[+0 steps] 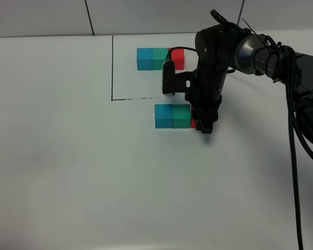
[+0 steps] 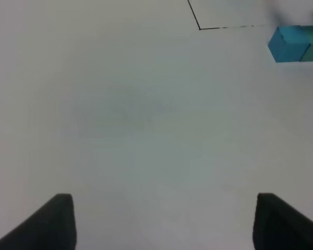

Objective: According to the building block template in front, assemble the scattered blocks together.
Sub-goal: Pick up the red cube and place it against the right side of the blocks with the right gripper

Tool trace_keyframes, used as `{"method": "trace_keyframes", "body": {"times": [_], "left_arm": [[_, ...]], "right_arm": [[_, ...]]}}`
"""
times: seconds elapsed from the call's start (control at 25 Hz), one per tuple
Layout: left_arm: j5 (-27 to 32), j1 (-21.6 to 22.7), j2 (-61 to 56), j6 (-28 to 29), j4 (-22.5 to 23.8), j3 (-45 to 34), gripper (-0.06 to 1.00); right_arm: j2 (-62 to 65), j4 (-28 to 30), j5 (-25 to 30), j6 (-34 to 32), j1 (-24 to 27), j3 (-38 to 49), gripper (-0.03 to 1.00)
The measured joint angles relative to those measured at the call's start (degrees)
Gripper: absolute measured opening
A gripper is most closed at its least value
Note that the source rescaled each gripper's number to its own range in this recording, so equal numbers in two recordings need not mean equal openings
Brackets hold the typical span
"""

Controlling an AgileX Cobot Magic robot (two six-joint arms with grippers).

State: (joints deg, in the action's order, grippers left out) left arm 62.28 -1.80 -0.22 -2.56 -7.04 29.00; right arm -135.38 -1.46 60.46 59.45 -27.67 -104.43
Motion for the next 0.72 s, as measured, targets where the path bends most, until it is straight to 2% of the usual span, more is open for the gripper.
{"method": "trace_keyframes", "body": {"times": [0.72], "left_arm": [[0.0,0.0,0.0,0.0,0.0,0.0,0.65]], "right_arm": [[0.0,0.54,-0.05,1.11,-0.64,0.0,0.02]]}}
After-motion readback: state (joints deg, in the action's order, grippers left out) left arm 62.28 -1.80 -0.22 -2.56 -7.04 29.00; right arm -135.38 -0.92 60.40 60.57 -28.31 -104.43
